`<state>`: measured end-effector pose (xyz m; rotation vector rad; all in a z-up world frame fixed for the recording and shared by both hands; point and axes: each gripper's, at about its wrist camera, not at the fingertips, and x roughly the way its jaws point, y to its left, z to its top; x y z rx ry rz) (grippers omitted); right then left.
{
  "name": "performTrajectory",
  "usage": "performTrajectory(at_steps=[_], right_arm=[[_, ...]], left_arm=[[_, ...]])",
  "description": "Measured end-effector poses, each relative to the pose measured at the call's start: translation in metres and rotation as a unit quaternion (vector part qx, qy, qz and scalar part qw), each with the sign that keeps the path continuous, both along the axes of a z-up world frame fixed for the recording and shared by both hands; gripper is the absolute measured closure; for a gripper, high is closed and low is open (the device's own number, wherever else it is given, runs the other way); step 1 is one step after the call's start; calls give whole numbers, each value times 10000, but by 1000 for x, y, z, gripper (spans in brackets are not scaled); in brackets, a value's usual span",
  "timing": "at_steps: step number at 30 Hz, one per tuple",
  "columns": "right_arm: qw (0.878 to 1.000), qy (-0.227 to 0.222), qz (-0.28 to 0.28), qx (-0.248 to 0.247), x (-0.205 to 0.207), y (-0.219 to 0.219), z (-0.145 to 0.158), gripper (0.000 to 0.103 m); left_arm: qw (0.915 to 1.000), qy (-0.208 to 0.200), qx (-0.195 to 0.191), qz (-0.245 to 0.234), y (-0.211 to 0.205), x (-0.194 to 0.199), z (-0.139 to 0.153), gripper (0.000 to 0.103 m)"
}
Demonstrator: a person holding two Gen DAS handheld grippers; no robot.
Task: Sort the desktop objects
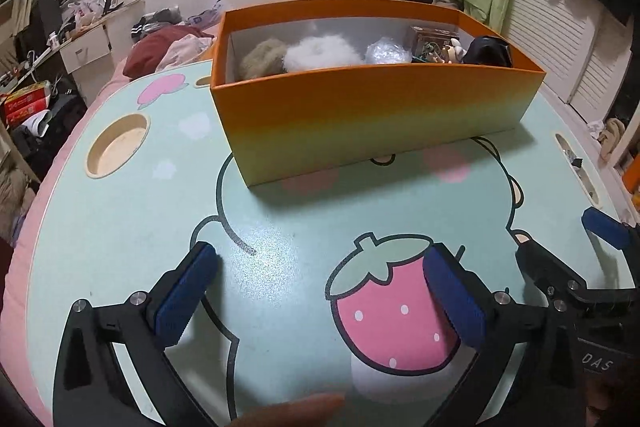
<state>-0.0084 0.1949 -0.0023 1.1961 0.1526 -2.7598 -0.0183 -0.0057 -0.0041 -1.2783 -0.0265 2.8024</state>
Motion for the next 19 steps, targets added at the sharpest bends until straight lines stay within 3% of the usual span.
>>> performTrajectory(at_steps=[19], right_arm=[[10000, 20, 6, 3, -1, -3, -2, 0]], left_arm=[[10000, 20, 2, -7, -1, -2, 0, 0]])
